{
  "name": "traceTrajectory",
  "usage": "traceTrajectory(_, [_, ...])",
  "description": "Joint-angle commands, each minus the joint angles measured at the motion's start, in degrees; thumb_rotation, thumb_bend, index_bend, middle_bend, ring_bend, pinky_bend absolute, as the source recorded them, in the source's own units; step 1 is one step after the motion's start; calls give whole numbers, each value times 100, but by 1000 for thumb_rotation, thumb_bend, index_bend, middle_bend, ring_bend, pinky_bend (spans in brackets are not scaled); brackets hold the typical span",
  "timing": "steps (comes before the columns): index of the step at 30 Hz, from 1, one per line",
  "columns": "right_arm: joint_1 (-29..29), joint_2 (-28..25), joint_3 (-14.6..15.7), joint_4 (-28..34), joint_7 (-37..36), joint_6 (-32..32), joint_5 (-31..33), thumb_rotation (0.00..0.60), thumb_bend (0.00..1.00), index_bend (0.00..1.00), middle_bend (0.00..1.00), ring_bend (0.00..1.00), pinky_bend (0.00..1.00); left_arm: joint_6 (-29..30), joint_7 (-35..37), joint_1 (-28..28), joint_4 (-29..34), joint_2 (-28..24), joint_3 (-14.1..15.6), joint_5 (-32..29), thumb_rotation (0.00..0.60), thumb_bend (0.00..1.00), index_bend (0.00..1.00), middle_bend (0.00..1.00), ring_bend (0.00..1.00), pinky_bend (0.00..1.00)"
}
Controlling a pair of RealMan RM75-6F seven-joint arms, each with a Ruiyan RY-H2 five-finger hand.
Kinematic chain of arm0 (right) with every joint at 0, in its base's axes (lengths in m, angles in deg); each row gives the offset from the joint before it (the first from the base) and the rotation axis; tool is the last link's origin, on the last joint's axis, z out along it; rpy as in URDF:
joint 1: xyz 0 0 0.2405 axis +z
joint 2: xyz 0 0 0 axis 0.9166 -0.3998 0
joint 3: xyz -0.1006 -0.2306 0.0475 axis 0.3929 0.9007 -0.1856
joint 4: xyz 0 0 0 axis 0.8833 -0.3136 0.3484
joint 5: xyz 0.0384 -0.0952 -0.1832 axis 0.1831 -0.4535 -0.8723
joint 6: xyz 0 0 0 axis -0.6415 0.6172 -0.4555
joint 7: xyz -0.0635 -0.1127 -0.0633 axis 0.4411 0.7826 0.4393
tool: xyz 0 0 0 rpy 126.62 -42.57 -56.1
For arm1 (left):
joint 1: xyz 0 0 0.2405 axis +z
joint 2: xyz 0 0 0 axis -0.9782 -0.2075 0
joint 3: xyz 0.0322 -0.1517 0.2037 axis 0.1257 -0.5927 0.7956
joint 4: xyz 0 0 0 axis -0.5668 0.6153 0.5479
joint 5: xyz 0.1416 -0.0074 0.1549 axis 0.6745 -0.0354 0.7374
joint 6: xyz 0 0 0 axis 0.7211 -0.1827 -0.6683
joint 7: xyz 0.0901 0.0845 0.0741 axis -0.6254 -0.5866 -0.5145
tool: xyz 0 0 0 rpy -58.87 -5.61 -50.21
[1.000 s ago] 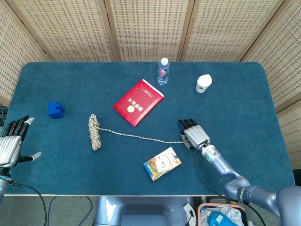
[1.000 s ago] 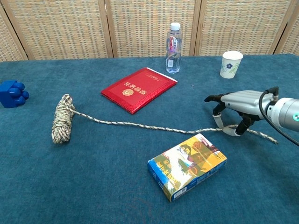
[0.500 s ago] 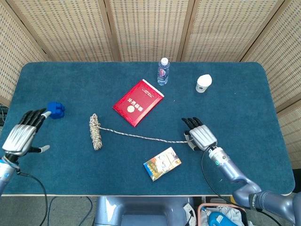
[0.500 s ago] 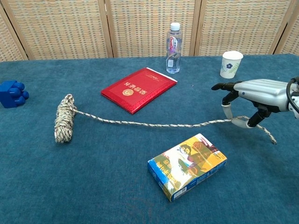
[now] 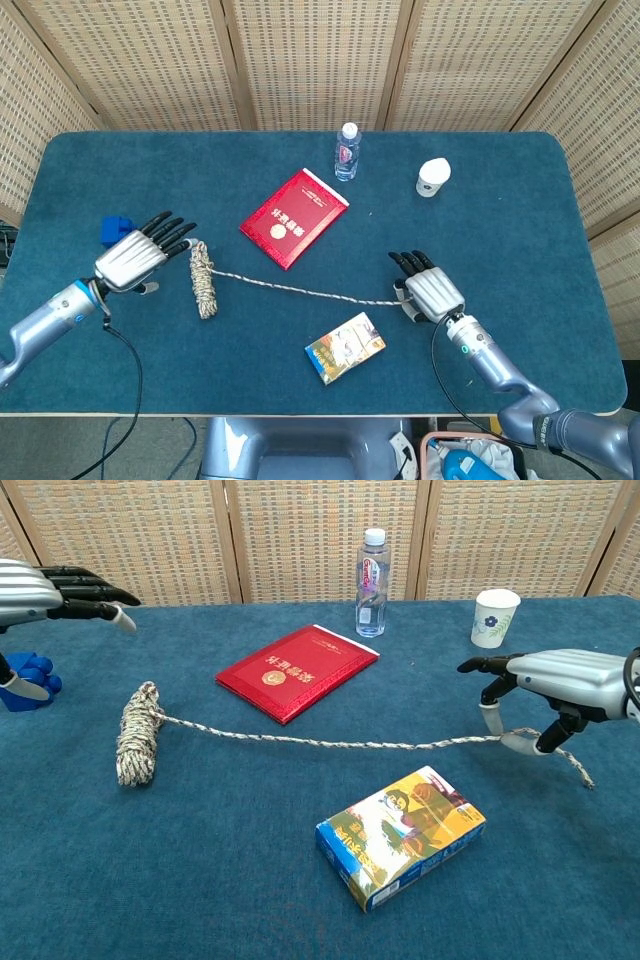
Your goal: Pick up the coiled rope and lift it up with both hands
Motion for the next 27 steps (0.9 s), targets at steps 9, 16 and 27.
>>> traceTrajectory(9, [24, 21, -17, -324, -381, -111, -2, 600, 460, 648, 0, 0, 0, 570, 625, -849, -2439, 1278, 877, 850, 600, 181, 172, 61, 0, 0])
traceTrajectory(16, [28, 83, 9, -491, -509, -128, -50, 600, 461, 648, 0, 0, 0, 427, 803, -923, -3291, 1809, 1190, 795, 600, 181, 139, 40, 0, 0])
traceTrajectory(27, [5, 74, 10, -521, -495, -108, -47, 600, 461, 648, 0, 0, 0, 213, 949, -950, -4060, 2337, 1425, 579, 600, 203, 147, 23, 0, 34])
